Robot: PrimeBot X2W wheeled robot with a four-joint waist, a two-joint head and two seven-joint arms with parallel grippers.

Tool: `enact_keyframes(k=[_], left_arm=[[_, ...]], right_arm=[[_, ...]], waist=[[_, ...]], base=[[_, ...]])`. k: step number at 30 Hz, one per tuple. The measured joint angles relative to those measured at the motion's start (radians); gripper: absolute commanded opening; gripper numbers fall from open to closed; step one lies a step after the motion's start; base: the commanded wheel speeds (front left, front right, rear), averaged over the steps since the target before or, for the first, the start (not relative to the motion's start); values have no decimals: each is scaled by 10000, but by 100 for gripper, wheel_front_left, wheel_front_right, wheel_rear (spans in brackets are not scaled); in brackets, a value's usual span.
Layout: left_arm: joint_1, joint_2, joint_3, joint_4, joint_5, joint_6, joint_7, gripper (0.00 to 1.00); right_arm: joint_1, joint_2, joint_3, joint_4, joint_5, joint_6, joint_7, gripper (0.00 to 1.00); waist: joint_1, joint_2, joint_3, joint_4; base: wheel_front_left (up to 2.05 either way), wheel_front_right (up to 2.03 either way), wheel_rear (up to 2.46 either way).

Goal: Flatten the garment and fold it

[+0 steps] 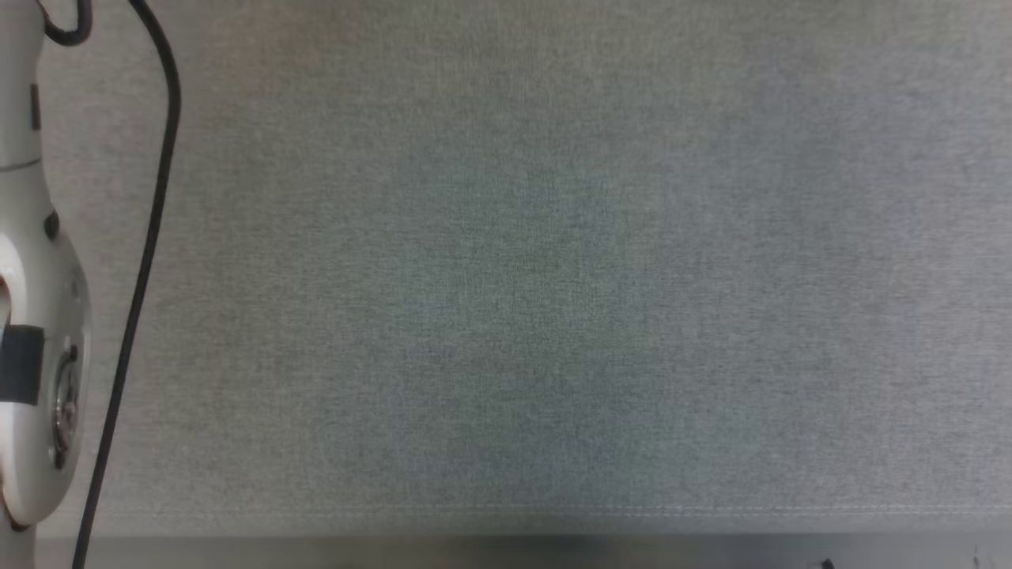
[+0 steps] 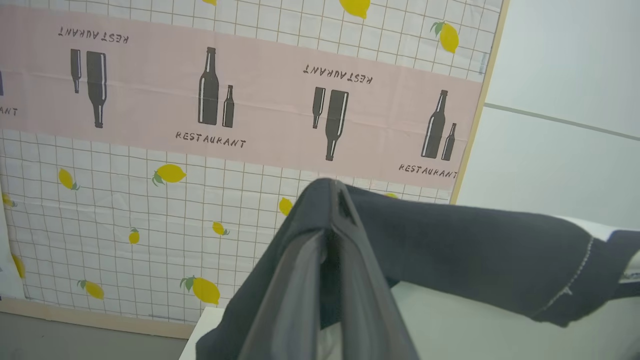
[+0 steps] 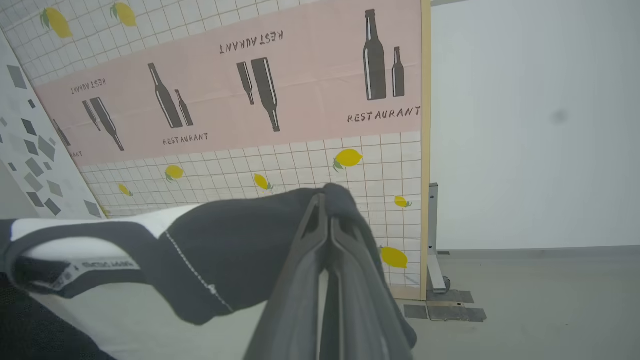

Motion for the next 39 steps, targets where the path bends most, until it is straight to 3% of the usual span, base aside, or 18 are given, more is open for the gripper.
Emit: enact_keyframes(k=[4,10,17,24,27,31,39], left_arm=[[271,-111,23,560,-155,-211,-345,0],[2190,-483,228,1607,-913,-980,-1070,0],[5114,-652,109,1967,-1427,-1680,-1313,0],[9007,-842,-199,1356,-1929,-1891,-1020,0],[10606,-997,-270,928,-2165,-1812,-719,0],[12285,-1035,-244,184,-2500,-1390,-290,0],[14109,-767,-543,-1011,-2460,-23,1143,0]], right_arm=[[302,-286,288,199,441,2,-121,0],[3141,-752,1062,33,2080,2,-614,0],[7326,-1093,1933,-1068,3766,4,-1133,0],[11659,-1164,1937,-2372,4393,6,-1329,0],[13204,-1133,1801,-2790,4378,6,-1189,0],[14890,-1154,1680,-3354,3693,8,-1011,0],[16465,-602,1187,-4203,2792,10,520,0]], waist=[[0,0,453,30],[-1,0,320,260],[-2,0,-789,402],[-3,-1,-2316,442],[-4,0,-2929,471],[-4,0,-3669,517],[-4,0,-4594,624]], base=[[0,0,0],[0,0,0],[0,0,0],[0,0,0],[0,0,0],[0,0,0],[0,0,0]])
